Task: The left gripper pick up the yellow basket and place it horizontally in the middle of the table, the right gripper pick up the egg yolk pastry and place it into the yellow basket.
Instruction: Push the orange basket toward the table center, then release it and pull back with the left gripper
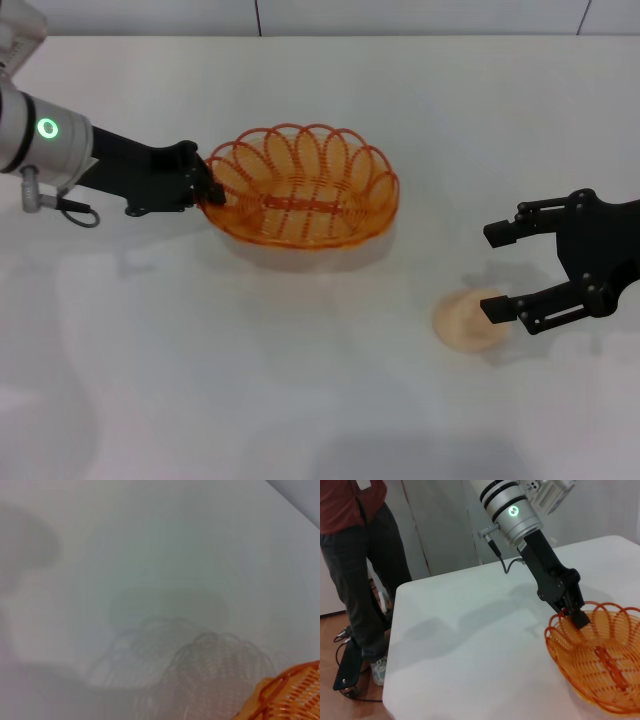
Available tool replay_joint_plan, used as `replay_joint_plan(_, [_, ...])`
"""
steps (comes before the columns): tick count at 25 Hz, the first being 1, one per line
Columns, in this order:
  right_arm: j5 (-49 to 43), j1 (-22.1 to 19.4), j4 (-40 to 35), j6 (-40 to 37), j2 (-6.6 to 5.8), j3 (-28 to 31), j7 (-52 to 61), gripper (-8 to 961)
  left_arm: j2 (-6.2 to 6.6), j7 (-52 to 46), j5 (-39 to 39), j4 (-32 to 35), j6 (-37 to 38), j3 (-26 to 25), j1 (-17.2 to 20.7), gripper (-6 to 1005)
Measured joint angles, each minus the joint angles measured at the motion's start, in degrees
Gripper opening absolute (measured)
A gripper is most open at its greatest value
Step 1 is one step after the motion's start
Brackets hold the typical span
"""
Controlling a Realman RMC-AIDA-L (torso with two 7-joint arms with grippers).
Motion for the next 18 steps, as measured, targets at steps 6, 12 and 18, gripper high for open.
replay_joint_plan(6, [0.0,0.0,0.0,-0.5,0.09,0.0,0.0,830,-0.47,0.1,0.0,-1.7,-1.5,0.0,-0.8,143])
replay_joint_plan(12, [0.0,0.0,-0.2,-0.8,0.10,0.0,0.0,829,-0.74,0.0,0.0,-3.9,-2.8,0.0,-1.3,149])
replay_joint_plan(18, [0.0,0.0,-0.3,-1.0,0.10,0.0,-0.1,828,-1.21,0.1,0.0,-4.8,-3.6,0.0,-1.4,155])
